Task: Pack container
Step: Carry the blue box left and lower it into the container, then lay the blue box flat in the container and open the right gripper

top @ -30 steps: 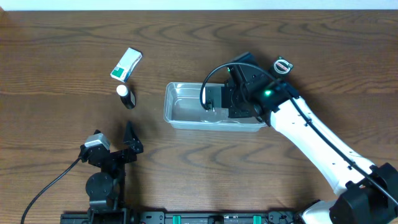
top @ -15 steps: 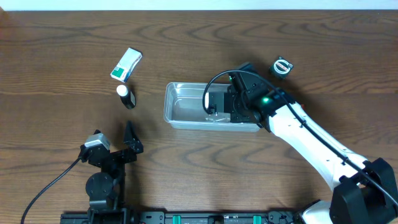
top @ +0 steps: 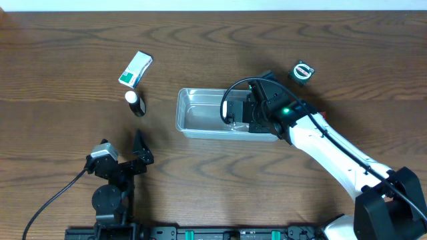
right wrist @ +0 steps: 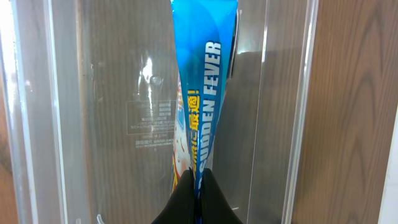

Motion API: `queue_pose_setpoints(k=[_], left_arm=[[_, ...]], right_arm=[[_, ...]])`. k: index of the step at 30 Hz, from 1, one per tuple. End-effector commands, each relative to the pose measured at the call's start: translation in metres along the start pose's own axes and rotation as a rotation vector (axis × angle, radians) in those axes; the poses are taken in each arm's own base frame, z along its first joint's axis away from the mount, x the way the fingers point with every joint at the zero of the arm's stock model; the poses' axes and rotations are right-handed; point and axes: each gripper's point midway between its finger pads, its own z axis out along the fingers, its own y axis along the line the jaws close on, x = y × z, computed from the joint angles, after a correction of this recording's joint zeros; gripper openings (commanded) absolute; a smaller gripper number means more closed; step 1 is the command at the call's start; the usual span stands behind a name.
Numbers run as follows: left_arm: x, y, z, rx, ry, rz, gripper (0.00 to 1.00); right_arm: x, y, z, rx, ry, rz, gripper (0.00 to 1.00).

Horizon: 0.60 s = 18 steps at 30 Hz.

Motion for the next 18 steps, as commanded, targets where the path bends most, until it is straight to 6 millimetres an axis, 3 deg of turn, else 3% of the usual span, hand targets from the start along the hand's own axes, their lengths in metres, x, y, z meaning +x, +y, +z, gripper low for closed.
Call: queue_pose_setpoints(k=[1, 18], left_arm=[[0.0177, 0.0078, 0.0014, -0.027, 0.052, 0.02, 0.98], [0.0177, 0.0078, 0.0014, -0.027, 0.052, 0.021, 0.98]], right_arm=[[0.0014, -0.0035, -0.0012, 0.009, -0.008, 0.021, 0.01], [0.0025, -0.0004, 0.0025, -0.024, -0.034, 0.032, 0.01]])
